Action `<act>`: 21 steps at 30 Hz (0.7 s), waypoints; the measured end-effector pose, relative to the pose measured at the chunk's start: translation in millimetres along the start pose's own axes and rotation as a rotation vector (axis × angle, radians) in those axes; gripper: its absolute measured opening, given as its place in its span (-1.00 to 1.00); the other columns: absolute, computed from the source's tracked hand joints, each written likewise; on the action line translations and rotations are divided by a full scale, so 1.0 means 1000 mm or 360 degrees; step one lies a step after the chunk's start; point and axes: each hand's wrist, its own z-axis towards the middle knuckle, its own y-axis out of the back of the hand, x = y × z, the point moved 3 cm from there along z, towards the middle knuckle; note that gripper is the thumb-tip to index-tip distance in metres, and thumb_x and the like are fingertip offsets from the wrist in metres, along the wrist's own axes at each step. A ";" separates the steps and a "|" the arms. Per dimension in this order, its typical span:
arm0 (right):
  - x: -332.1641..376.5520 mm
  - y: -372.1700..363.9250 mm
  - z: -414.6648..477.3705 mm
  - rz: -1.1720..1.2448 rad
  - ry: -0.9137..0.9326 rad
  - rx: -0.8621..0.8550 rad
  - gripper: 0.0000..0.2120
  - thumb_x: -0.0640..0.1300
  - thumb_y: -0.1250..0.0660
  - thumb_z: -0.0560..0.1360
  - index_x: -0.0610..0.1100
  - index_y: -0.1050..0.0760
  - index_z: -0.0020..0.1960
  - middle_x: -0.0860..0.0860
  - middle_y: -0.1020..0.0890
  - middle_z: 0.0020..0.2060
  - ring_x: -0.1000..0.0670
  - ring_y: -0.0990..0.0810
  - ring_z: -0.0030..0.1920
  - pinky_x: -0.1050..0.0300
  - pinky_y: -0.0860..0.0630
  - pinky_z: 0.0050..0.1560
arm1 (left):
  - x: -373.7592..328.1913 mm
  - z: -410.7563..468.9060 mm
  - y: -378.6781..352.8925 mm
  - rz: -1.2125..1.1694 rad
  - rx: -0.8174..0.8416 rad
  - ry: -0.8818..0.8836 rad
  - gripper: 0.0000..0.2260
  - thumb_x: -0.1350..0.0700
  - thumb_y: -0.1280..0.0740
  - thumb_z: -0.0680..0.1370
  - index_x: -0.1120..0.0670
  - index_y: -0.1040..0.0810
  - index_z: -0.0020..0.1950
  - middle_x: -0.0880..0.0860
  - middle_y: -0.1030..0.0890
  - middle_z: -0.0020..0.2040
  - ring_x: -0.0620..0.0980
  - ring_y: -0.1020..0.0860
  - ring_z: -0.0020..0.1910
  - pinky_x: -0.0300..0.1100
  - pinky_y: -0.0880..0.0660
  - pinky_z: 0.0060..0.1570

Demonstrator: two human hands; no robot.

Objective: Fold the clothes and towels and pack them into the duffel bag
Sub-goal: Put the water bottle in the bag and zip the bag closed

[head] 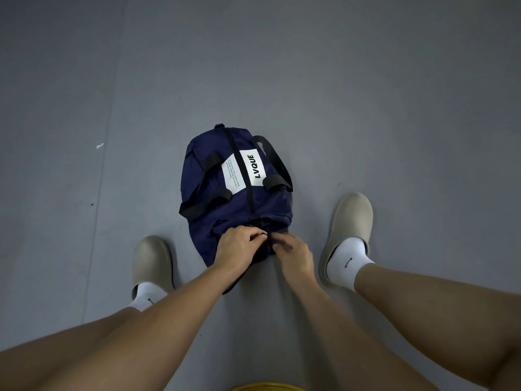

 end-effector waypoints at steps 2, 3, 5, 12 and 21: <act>-0.004 -0.001 -0.003 -0.0166 0.0045 -0.0126 -0.69 -0.09 -0.39 0.54 0.10 -0.61 0.26 0.17 -0.60 0.18 0.08 -0.56 0.16 0.21 -0.44 0.13 | 0.000 -0.004 -0.002 -0.0074 -0.0018 0.0054 -0.81 -0.06 -0.35 0.60 -0.07 -0.70 0.13 -0.12 -0.72 0.01 -0.15 -0.62 -0.01 -0.28 -0.44 -0.10; -0.005 -0.006 -0.005 -0.0300 0.0105 -0.0125 -0.67 -0.05 -0.40 0.54 0.09 -0.59 0.30 0.17 -0.59 0.20 0.06 -0.53 0.17 0.22 -0.39 0.09 | 0.000 -0.006 -0.002 -0.0095 -0.0018 0.0072 -0.80 -0.06 -0.35 0.60 -0.06 -0.70 0.13 -0.12 -0.72 0.00 -0.15 -0.62 -0.03 -0.27 -0.46 -0.10; -0.007 -0.016 -0.008 -0.0481 0.0213 -0.0160 -0.65 -0.05 -0.39 0.54 0.05 -0.56 0.32 0.14 -0.56 0.20 0.00 -0.47 0.16 0.22 -0.34 0.06 | 0.003 -0.011 -0.003 -0.0115 -0.0008 0.0079 -0.81 -0.07 -0.35 0.60 -0.07 -0.70 0.12 -0.14 -0.71 -0.03 -0.17 -0.61 -0.05 -0.24 -0.51 -0.07; -0.004 -0.027 -0.003 -0.0789 0.0496 -0.0369 -0.77 -0.20 -0.45 0.45 -0.06 -0.57 0.09 0.00 -0.55 0.03 -0.09 -0.46 -0.02 -0.02 -0.52 -0.08 | 0.004 -0.021 -0.001 0.0020 -0.0037 -0.0055 -0.79 -0.08 -0.34 0.61 -0.11 -0.68 0.18 -0.15 -0.72 -0.01 -0.17 -0.64 -0.04 -0.17 -0.56 -0.01; -0.013 -0.003 0.010 -0.0954 0.0254 -0.0401 -0.86 -0.08 -0.43 0.47 -0.02 -0.63 0.02 -0.01 -0.58 0.03 -0.17 -0.48 0.09 -0.04 -0.45 -0.03 | 0.014 -0.054 0.000 -0.0047 -0.0482 0.0096 -0.83 -0.03 -0.34 0.62 -0.07 -0.71 0.09 -0.15 -0.71 -0.07 -0.17 -0.62 -0.14 -0.21 -0.54 -0.12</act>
